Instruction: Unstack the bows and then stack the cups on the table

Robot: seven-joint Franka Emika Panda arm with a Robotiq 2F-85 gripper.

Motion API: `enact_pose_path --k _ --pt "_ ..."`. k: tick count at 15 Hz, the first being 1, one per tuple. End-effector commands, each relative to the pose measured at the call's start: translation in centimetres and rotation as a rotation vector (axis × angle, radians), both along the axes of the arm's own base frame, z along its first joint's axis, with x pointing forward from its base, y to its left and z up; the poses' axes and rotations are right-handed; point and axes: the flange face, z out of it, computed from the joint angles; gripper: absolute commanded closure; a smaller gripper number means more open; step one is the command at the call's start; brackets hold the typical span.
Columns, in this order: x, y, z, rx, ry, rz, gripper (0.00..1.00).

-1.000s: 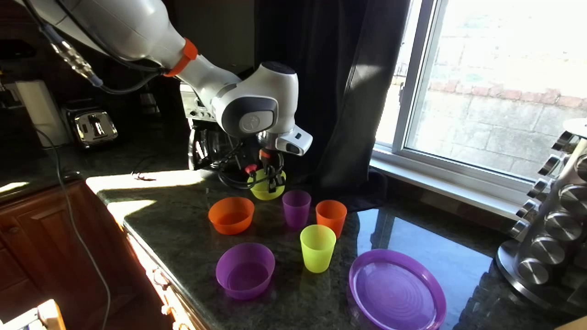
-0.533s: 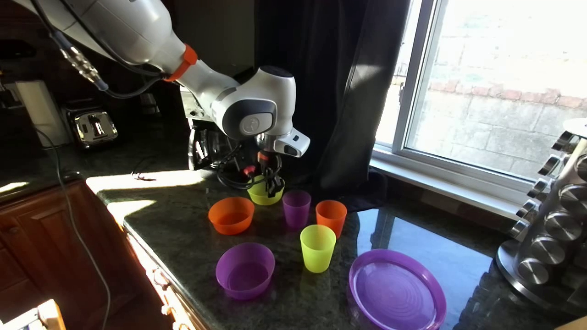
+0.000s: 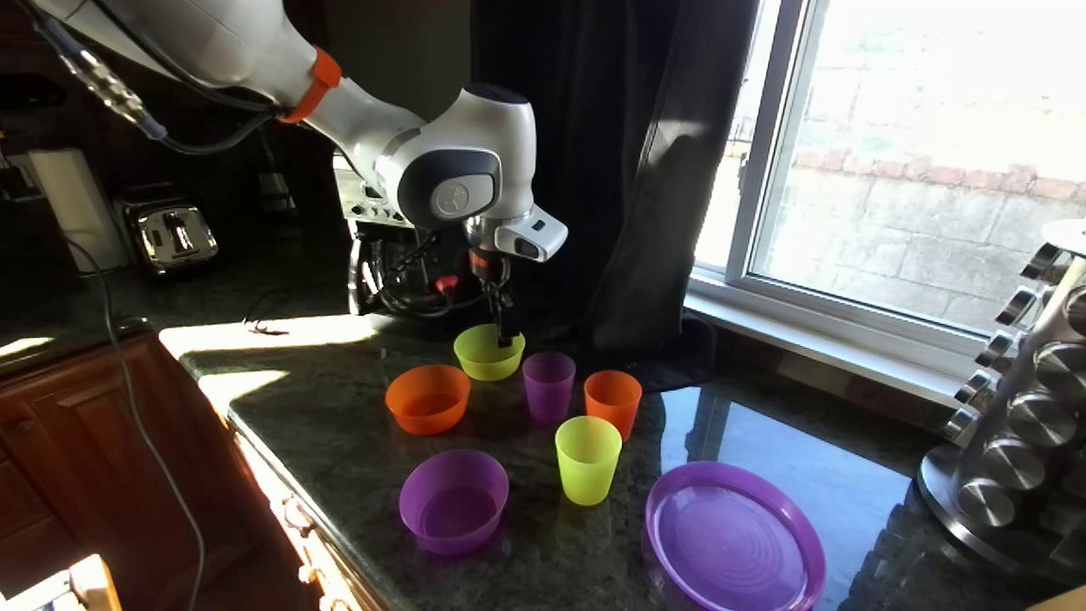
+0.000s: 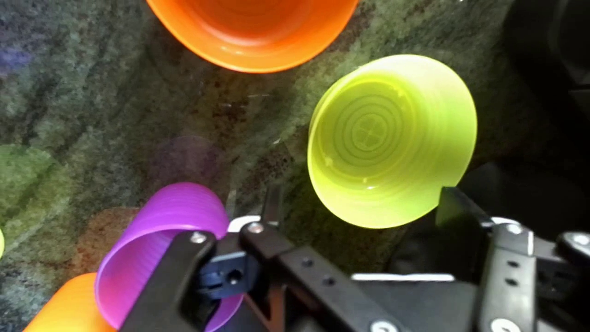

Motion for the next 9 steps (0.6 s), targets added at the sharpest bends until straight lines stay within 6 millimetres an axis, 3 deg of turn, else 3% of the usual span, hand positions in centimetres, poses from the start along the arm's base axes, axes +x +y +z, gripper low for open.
enact_pose_path --k 1,6,9 --pt "-2.6 0.4 3.4 -0.003 -0.014 -0.066 0.0" --pt "-4.9 -1.1 6.9 -0.013 -0.034 -0.175 0.0" --pt "-6.0 -3.1 7.9 -0.02 -0.045 -0.272 0.0"
